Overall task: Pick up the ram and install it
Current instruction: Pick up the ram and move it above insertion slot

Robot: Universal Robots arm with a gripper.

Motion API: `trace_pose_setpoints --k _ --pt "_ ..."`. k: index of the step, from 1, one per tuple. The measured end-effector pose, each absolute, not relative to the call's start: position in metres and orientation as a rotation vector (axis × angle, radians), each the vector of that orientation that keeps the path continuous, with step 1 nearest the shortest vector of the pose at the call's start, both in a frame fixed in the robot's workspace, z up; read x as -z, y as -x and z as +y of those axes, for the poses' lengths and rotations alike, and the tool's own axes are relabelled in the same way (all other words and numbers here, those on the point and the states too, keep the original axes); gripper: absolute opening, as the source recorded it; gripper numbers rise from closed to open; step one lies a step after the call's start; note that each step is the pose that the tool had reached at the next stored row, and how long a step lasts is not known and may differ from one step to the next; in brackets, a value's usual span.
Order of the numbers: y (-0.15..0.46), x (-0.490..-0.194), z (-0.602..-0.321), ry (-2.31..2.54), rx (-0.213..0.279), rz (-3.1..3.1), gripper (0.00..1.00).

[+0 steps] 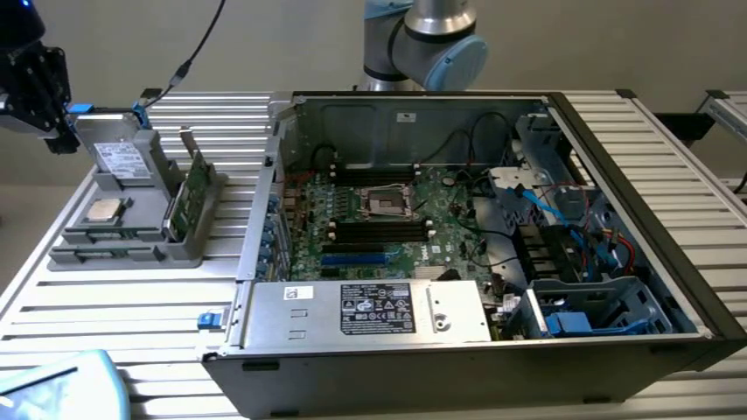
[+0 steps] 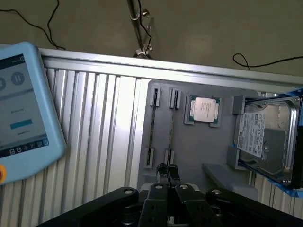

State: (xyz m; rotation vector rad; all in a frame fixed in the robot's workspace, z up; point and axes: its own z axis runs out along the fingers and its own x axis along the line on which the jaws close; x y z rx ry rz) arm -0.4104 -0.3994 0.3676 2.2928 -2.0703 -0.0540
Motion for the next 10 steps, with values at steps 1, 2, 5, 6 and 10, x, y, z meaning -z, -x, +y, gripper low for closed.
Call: trace_pose_setpoints --k 1,2,5,6,10 --pt "0.4104 -0.3676 -0.3994 -2.293 0.054 -2.070 0.12" --pt "0.4104 -0.3675 -0.3994 -2.293 0.054 -2.070 0.12" --pt "0.4104 -0.3675 -0.3995 -2.293 0.054 -2.070 0.18" --pt "0.4104 -0.3676 -0.3995 -2.293 0.054 -2.070 0.18" --pt "0.4104 -0.3676 -0.3994 -2.293 0.054 -2.070 0.20"
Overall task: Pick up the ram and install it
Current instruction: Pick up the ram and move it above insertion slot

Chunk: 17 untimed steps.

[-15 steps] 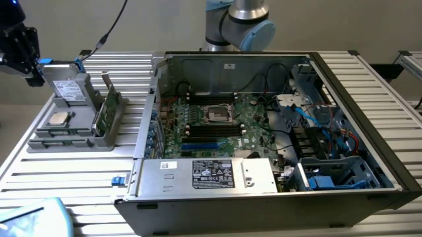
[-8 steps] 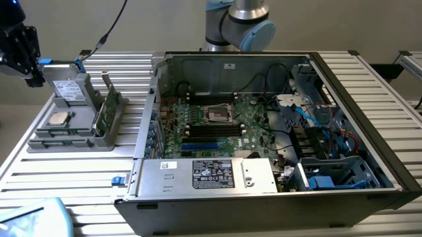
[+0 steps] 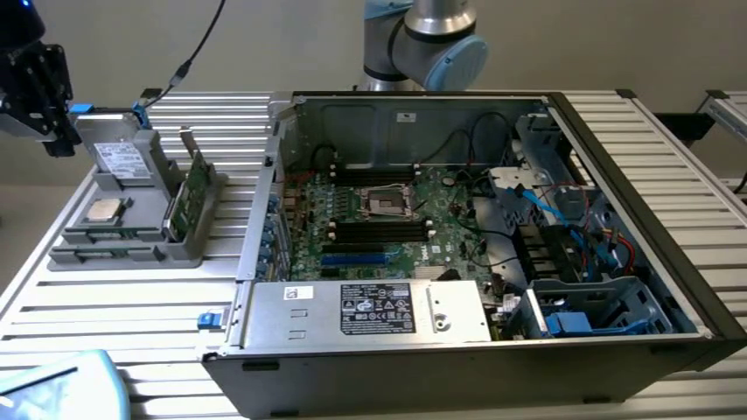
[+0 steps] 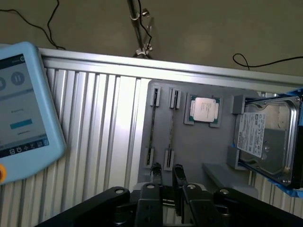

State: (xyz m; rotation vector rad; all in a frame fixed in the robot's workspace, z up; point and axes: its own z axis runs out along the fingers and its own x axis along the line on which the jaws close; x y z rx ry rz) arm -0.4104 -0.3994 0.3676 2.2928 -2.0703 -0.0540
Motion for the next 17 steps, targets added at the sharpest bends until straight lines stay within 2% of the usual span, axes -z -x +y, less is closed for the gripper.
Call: trace_pose_setpoints --k 1,17 --pt "0.410 -0.368 -0.399 -2.293 0.054 -2.070 0.27" --pt "0.416 -0.343 -0.401 -2.293 0.054 -2.070 0.27"
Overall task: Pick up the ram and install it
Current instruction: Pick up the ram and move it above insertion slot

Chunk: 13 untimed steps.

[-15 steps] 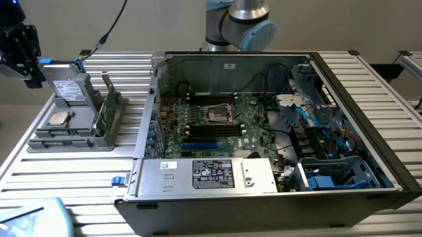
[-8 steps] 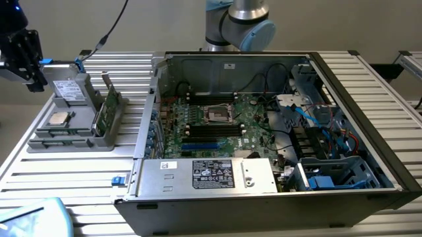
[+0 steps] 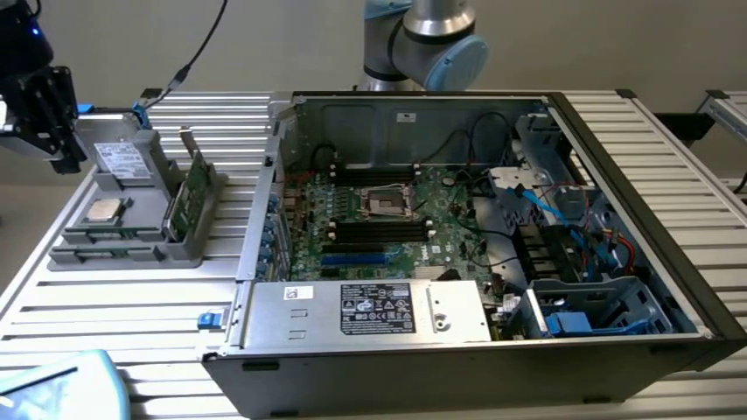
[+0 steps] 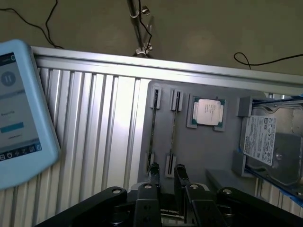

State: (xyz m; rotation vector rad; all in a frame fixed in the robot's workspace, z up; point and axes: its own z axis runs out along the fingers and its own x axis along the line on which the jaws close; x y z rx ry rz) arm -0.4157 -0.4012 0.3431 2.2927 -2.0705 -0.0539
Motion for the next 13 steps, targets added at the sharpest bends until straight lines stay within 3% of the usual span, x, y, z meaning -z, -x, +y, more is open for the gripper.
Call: trace_pose_setpoints --k 13 --pt "0.421 -0.320 -0.410 -2.293 0.054 -2.070 0.27"
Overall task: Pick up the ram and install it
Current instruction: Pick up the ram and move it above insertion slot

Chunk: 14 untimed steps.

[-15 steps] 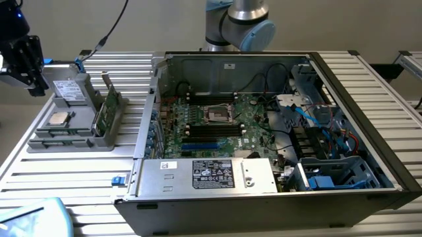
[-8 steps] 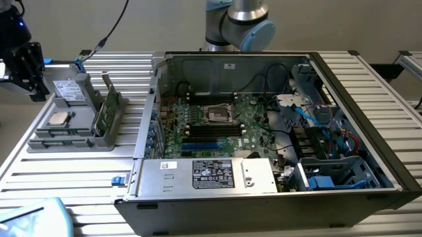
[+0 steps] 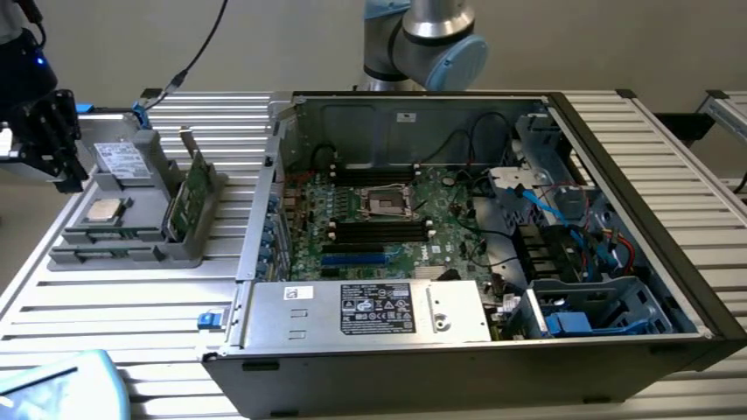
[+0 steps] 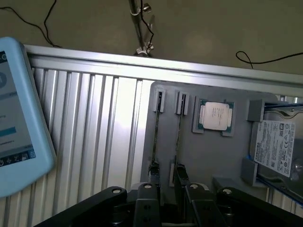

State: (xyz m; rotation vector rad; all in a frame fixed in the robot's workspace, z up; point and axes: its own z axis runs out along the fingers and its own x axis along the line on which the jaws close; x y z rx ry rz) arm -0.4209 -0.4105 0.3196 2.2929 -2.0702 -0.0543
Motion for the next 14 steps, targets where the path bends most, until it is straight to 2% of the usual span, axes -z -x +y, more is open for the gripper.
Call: trace_pose_setpoints --k 6,14 --pt "0.419 -0.308 -0.424 -2.295 0.058 -2.072 0.27" --pt "0.410 -0.298 -0.433 -2.312 0.089 -2.085 0.27"
